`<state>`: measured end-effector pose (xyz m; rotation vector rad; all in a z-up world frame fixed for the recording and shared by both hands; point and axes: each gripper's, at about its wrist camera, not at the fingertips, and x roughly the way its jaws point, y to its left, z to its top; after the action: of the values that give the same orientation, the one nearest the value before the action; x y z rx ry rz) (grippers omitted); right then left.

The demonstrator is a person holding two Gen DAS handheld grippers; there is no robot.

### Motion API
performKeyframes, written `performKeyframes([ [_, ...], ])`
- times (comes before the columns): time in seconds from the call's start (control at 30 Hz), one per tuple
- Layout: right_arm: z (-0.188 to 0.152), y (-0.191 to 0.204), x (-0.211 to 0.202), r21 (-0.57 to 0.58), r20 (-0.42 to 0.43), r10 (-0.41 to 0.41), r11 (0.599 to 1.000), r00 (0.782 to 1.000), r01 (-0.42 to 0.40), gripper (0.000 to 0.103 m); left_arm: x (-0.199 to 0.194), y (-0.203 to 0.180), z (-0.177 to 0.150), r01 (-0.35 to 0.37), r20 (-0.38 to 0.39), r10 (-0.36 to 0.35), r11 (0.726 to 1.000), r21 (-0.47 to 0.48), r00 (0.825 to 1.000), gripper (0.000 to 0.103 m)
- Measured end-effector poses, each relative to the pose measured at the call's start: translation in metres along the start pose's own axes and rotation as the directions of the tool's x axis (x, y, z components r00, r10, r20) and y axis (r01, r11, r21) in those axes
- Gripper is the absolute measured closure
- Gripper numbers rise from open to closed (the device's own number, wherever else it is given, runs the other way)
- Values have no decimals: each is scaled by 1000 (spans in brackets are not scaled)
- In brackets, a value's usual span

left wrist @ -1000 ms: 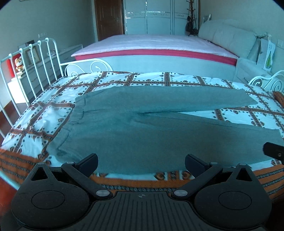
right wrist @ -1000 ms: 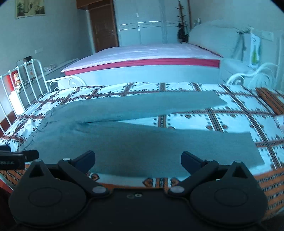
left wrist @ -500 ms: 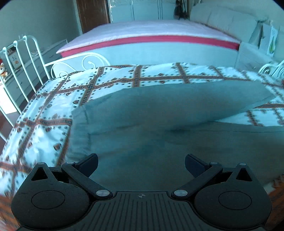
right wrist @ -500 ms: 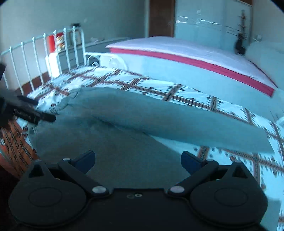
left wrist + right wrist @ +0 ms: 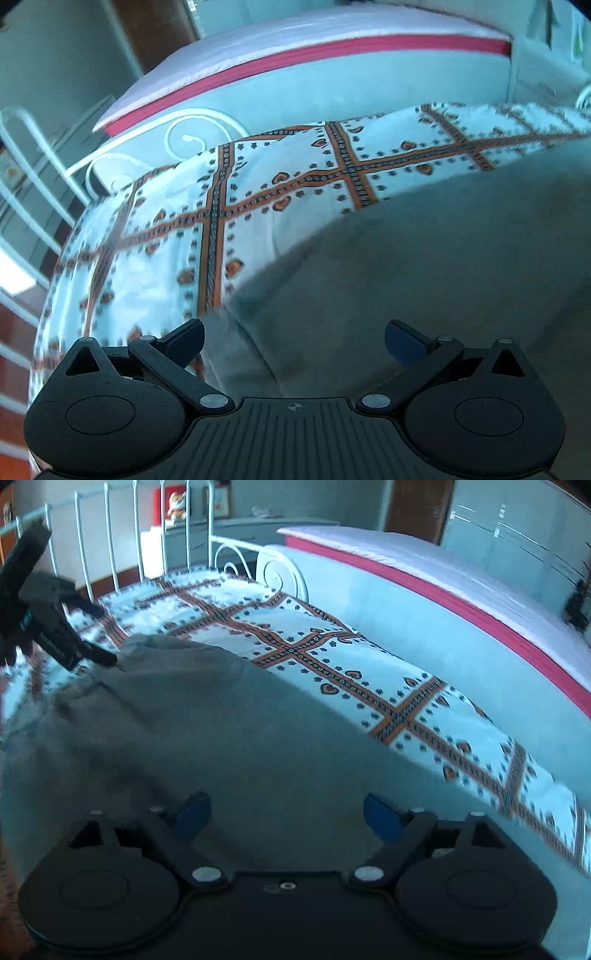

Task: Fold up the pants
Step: 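Grasp the waistband edge of the grey sweatpants with both grippers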

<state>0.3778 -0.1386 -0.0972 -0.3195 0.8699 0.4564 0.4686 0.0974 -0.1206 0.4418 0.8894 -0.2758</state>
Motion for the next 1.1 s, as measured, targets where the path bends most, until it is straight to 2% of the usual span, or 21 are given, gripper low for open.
performKeyframes([
  [0.1,17,-17,37,-42,-29,25,999,999,-26,23,36,6,14,34,-42,-31,997,70,999,0],
  [0.23,38,-38,85,-89,-97,44,995,994,-53,26,78,24,23,81,-87,-73,993,87,993,0],
  [0.4,58,-58,122,-114,-125,79,989,989,-94,26,114,42,27,141,-130,-127,984,106,983,0],
  [0.47,64,-64,138,-122,-153,84,987,985,-103,26,124,48,25,213,-154,-201,975,67,967,7],
  [0.53,66,-68,154,-121,-199,100,985,975,-125,26,130,57,23,287,-154,-285,958,-10,946,24],
  [0.6,67,-71,163,-108,-219,116,984,969,-142,27,129,60,18,322,-130,-327,945,-59,936,36],
  [0.63,67,-72,164,-90,-218,133,984,967,-156,33,126,59,16,319,-115,-324,946,-62,939,47],
  [0.67,68,-73,164,-70,-225,153,982,962,-173,54,122,57,14,320,-98,-325,945,-67,941,55],
  [0.7,69,-72,162,-49,-231,179,979,956,-195,69,117,54,13,310,-83,-316,948,-71,945,67],
  [0.73,70,-69,158,-43,-224,183,979,957,-197,96,112,51,12,294,-70,-298,954,-64,952,79],
  [0.77,70,-63,153,-63,-221,154,983,963,-172,102,107,47,12,271,-59,-274,961,-55,960,85],
  [0.8,70,-58,149,-82,-215,127,986,968,-147,103,100,42,11,237,-41,-239,970,-50,970,93],
  [0.83,68,-52,142,-97,-202,97,988,975,-119,103,92,41,10,207,-21,-208,977,-46,978,97],
  [0.93,62,-34,115,-147,-134,27,988,991,-47,103,64,42,6,147,40,-146,989,-12,988,97],
  [1.1,41,-10,46,-154,-10,-32,988,999,30,103,6,44,-5,119,98,-119,993,15,988,97],
])
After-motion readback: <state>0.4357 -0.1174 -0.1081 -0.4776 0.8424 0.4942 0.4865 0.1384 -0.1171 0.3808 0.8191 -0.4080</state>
